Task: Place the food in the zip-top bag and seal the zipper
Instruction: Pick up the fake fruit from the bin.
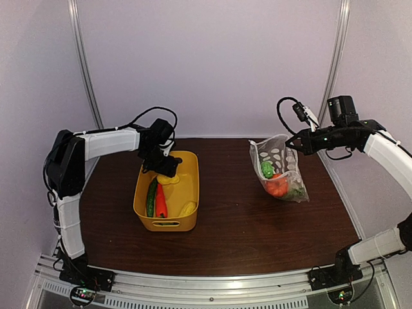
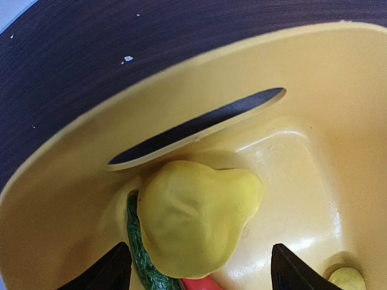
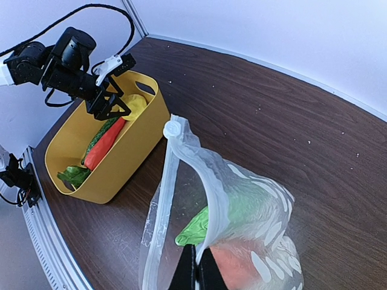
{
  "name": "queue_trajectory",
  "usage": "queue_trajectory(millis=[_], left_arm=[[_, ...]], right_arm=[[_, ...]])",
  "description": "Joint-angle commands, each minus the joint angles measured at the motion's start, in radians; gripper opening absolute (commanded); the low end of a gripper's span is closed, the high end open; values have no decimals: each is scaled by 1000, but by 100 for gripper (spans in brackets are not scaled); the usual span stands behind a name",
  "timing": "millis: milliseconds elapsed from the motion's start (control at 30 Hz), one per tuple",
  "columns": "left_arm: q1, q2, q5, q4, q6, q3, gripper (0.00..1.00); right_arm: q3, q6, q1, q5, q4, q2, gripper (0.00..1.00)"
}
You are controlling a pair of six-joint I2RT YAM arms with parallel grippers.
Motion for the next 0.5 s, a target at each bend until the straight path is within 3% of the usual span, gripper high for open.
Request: queue_trajectory(millis=[0,300,467], left_arm=[[6,53,9,35,-14,38,81],[7,95,-22,25,-30,75,78],[7,107,-13,26,-19,70,62]], right_arm=[[-8,-11,-6,14,17,-3,0],[-3,-9,-7,8,16,-4,0],[2,-8,-6,9,13,-4,0]])
